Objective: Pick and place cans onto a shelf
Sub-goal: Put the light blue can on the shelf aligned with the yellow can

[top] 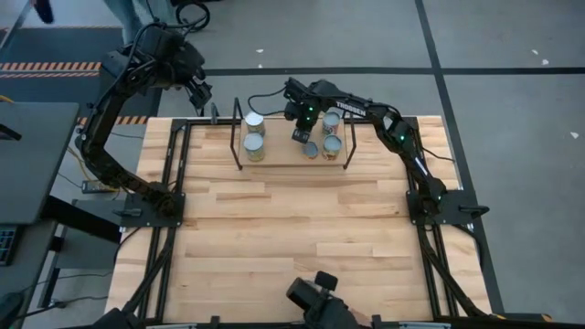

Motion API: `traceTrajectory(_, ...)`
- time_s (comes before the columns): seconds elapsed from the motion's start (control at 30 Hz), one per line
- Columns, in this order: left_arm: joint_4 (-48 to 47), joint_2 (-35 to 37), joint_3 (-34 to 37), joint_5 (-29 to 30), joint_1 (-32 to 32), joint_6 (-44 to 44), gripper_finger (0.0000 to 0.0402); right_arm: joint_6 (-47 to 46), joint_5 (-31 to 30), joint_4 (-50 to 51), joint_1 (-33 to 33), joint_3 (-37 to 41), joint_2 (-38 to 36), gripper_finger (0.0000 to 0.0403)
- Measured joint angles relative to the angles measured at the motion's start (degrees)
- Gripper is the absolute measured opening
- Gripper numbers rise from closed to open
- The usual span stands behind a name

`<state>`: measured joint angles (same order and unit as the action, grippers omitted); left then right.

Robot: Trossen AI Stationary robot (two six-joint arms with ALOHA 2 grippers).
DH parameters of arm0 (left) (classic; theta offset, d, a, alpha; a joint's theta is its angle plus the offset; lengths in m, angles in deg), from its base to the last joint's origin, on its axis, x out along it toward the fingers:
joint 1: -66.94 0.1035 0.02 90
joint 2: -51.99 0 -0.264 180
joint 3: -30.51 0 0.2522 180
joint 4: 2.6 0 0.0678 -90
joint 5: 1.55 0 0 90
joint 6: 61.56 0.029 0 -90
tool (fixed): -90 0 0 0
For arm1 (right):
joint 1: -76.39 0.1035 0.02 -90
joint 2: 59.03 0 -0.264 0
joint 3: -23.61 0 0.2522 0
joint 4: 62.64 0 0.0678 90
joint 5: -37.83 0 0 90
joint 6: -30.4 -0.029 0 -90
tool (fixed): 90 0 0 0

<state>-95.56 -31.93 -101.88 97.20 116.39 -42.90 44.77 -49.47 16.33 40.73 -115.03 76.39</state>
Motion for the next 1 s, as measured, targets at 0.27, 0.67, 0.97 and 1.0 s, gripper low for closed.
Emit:
traceTrajectory(0.27,0.0,0.02,0.0,0.0,0.0,-0.01,0.0376,-1.37,-0.01,0.98,-0.53,0.04,-0.03,0.0003)
traceTrajectory(0.67,-0.19,0.08,0.02,0.02,0.0,-0.02,0.0376,-2.86,0.25,1.18,-0.42,0.28,-1.03,0.0003)
traceTrajectory(0.97,0.51,0.76,0.02,0.14,-0.04,-0.41,0.0376,-2.94,0.17,2.38,-0.42,0.28,-1.09,0.0003)
traceTrajectory(1.0,0.95,0.87,0.02,0.16,-0.04,-0.97,0.0376,-2.95,0.17,2.35,-0.42,0.28,-1.12,0.0003)
